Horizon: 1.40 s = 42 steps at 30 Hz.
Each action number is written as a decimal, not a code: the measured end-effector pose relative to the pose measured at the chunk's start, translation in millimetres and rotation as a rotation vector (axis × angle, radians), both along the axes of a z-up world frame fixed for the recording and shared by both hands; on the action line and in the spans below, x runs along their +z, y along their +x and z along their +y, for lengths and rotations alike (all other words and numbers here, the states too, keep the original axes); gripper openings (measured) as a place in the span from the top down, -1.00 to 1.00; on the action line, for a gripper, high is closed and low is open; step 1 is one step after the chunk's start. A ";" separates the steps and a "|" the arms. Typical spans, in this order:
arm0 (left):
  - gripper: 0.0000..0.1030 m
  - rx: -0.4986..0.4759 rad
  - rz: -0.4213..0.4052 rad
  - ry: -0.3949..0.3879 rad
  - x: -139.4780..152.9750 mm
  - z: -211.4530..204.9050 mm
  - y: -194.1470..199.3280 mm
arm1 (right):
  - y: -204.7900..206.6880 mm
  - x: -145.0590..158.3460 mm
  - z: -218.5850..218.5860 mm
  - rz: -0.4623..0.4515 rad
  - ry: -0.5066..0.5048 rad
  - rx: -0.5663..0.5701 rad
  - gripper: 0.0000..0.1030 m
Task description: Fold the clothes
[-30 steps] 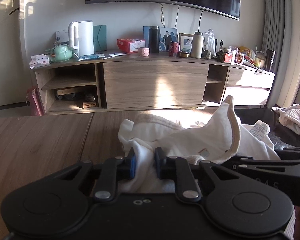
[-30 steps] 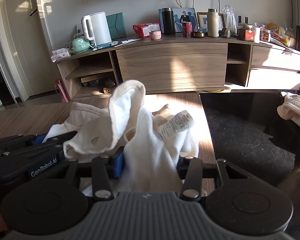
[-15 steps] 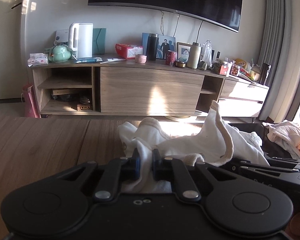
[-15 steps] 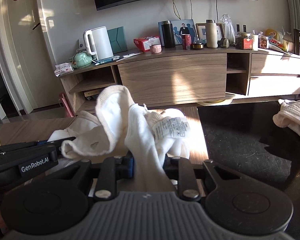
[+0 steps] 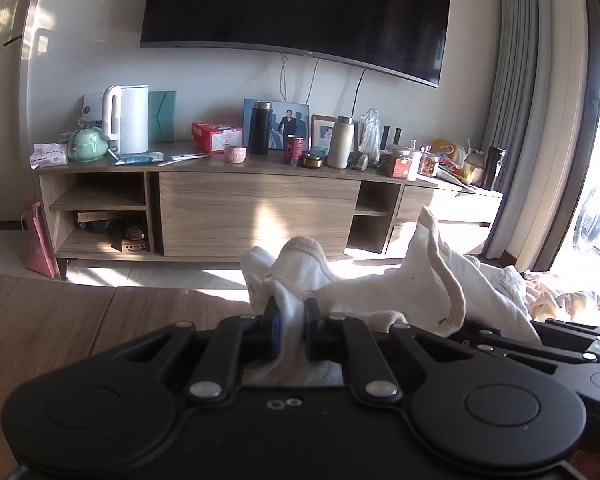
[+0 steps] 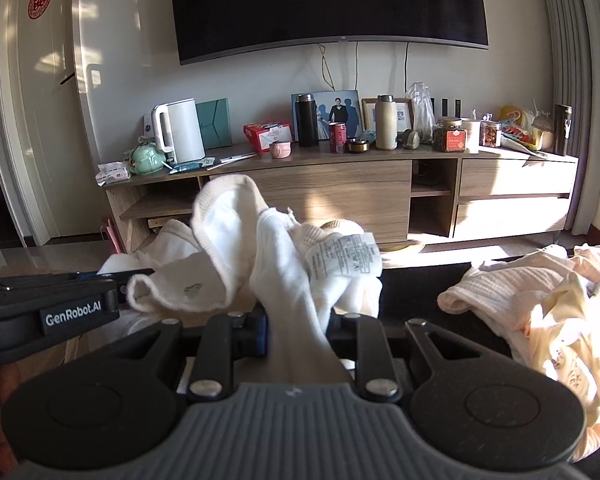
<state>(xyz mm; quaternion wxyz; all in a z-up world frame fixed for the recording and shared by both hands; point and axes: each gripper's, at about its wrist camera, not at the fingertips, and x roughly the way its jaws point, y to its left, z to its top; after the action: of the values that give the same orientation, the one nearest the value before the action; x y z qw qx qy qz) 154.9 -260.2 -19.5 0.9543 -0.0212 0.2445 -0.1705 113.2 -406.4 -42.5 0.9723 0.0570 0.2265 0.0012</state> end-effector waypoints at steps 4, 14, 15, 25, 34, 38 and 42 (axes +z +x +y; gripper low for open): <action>0.84 -0.041 -0.017 -0.029 16.7 -42.8 -15.6 | -25.9 20.4 -39.2 -0.026 -0.036 -0.045 0.51; 0.83 -0.125 -0.026 -0.092 36.7 -147.9 -33.2 | -57.0 57.7 -142.3 -0.040 -0.117 -0.130 0.51; 0.84 -0.137 -0.023 -0.093 34.9 -162.2 -33.8 | -58.0 57.8 -153.3 -0.037 -0.123 -0.141 0.51; 0.83 -0.169 -0.008 -0.078 -2.2 -266.7 -36.3 | -58.2 33.8 -247.3 0.009 -0.165 -0.237 0.51; 0.82 -0.146 0.041 -0.024 -47.7 -291.1 -27.8 | -40.3 -11.0 -272.1 0.029 -0.129 -0.237 0.50; 0.68 -0.133 0.086 -0.007 -60.8 -294.3 -21.2 | -34.8 -24.5 -275.1 0.048 -0.118 -0.232 0.46; -0.28 -0.099 0.114 -0.028 -62.1 -288.6 -12.1 | -30.1 -31.8 -275.2 0.064 -0.113 -0.246 0.16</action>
<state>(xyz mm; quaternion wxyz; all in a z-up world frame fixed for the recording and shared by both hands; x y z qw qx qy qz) 142.8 -548.8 -81.6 0.9289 -0.0319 0.2966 -0.2195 83.0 -681.6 -74.3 0.9591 0.0293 0.2486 -0.1324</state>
